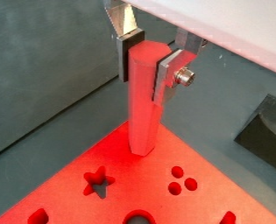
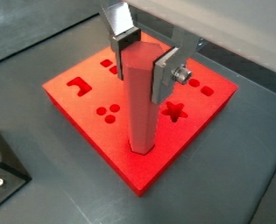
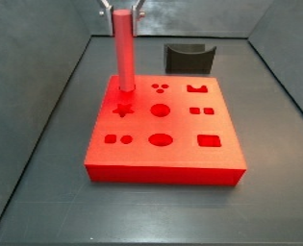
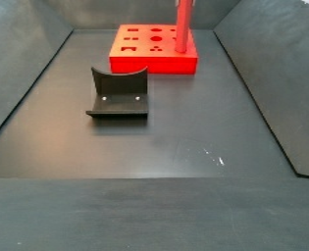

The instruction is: Insert the hexagon object.

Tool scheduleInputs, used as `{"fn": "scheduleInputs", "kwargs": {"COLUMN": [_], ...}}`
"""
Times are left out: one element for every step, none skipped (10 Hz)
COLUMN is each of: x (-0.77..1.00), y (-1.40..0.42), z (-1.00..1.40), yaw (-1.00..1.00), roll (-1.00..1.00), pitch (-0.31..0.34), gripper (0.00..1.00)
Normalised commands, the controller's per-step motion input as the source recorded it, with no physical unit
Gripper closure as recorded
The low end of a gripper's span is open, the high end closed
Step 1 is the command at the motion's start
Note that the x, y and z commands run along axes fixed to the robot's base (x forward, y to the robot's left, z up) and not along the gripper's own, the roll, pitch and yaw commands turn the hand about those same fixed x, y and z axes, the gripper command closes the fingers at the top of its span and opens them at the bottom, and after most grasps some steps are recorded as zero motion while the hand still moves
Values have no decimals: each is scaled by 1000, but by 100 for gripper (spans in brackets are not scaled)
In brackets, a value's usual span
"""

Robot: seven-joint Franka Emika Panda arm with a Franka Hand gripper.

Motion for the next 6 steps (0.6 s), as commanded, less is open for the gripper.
{"fn": "scheduleInputs", "kwargs": {"x": [0,0,23,0,0,0], "y": [31,0,63,0,-37,-49], "z": [-174,-149,0,-509,-746,-754], "yaw": [0,0,0,0,-20,-34], "roll": [63,89,-14,127,167,204], "pitch": [0,21,19,-19,-13,0], "gripper": [100,100,100,100,100,100]}}
